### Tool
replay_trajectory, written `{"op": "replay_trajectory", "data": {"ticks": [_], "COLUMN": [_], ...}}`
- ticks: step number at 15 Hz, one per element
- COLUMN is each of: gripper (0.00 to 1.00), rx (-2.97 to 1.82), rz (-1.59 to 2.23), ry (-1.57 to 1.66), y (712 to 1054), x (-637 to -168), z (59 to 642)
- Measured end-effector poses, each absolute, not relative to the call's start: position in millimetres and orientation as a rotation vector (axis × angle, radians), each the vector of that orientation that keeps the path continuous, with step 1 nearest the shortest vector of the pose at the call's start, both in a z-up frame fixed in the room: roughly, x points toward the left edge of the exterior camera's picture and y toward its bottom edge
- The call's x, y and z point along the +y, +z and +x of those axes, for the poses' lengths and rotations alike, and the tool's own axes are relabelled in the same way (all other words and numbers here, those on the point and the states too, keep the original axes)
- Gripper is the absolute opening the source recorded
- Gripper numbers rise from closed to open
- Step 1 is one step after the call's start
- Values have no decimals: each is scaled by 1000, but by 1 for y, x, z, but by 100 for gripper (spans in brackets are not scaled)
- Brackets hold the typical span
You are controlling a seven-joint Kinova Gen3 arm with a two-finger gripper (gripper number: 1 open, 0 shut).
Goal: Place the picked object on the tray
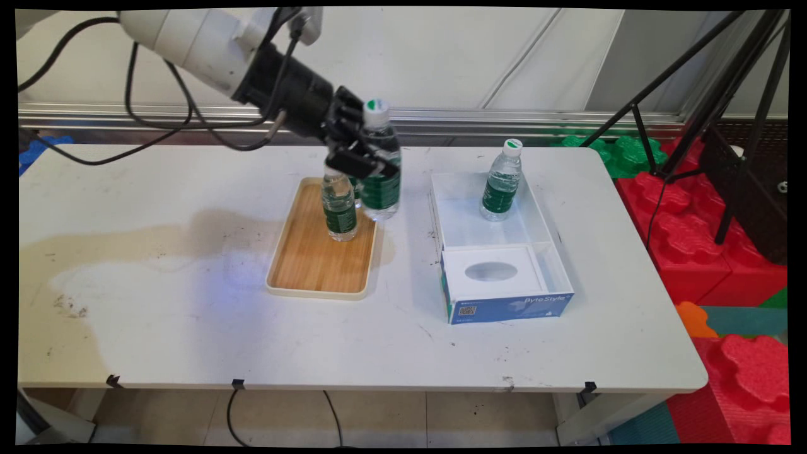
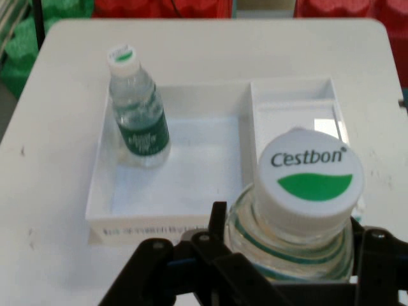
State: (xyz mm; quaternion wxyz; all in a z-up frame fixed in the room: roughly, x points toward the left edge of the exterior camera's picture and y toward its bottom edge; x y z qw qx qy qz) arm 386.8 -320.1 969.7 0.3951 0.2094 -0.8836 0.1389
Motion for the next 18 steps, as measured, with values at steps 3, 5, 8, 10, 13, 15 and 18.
{"op": "replay_trajectory", "data": {"ticks": [3, 5, 8, 10, 13, 15, 18], "gripper": [0, 0, 0, 0, 0, 0, 0], "rx": [-2282, -2306, -2334, -2346, -2361, -2365, -2362], "rz": [548, 561, 576, 576, 572, 570, 570], "ry": [339, 330, 317, 311, 299, 294, 294], "y": [959, 949, 931, 921, 904, 892, 881], "x": [-312, -308, -306, -309, -308, -307, -307], "z": [403, 412, 424, 426, 431, 434, 436]}}
